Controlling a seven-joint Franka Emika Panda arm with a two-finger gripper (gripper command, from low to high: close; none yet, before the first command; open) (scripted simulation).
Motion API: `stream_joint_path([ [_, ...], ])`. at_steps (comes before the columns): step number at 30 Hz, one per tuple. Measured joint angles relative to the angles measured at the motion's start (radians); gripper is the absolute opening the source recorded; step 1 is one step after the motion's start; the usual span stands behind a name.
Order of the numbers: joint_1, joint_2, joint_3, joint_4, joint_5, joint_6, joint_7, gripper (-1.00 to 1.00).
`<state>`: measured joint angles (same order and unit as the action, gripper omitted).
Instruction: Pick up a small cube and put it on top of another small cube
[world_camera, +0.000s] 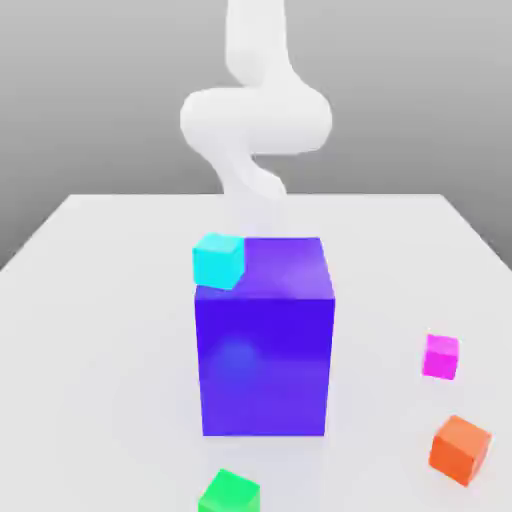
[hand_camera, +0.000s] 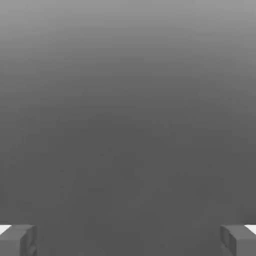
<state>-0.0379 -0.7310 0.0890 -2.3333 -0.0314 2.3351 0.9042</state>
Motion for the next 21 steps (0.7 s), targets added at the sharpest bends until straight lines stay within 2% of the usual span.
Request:
stream_joint_path([
  [12,-0.146,0.335,0.405,-0.161,-0.187,0.170,0.530,0.00],
  [21,-0.174,0.594,0.621,-0.277,-0.356,0.289,0.943,0.00],
])
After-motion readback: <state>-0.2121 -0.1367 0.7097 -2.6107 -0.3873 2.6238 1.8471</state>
